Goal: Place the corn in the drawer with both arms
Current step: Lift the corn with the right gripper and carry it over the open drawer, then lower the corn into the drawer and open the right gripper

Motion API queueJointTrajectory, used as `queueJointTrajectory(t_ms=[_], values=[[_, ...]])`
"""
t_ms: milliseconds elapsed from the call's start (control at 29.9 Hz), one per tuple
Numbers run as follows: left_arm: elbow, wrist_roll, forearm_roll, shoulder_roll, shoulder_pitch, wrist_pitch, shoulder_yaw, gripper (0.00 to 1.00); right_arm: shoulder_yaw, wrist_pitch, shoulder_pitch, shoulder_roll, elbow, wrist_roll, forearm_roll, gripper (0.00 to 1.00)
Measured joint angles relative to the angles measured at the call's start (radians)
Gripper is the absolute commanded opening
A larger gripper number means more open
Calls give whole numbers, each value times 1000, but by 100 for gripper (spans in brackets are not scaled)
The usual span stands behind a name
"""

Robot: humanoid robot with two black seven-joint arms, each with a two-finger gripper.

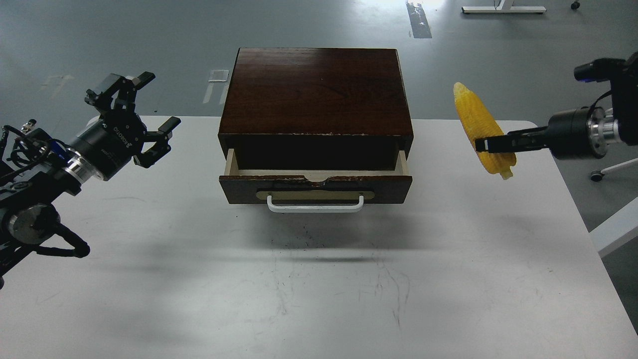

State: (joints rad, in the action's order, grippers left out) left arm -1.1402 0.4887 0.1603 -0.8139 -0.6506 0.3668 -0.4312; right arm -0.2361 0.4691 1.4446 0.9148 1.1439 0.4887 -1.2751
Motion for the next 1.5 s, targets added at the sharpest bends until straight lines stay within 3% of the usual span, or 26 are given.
queueJointTrajectory(t_ms=[200, 401, 735, 1203, 1370, 1504], values=[[-4, 0, 0, 0, 0, -1, -14, 99, -135, -1, 261, -118, 16, 0, -19, 0], [-4, 0, 1, -1, -1, -3, -17, 99, -265, -75, 409, -359, 18, 0, -47, 0], [-4, 0, 1, -14, -1, -2, -27, 99, -394, -323, 466, -586, 16, 0, -246, 0], [-5, 0, 1, -15, -1, -2, -28, 99, -559, -505, 473, -747, -4, 0, -291, 1], [-5, 0, 1, -15, -1, -2, -30, 99, -566, -510, 466, -753, -7, 0, -291, 10], [-5, 0, 1, -18, -1, -2, -32, 99, -567, -510, 458, -753, -7, 0, -287, 28]])
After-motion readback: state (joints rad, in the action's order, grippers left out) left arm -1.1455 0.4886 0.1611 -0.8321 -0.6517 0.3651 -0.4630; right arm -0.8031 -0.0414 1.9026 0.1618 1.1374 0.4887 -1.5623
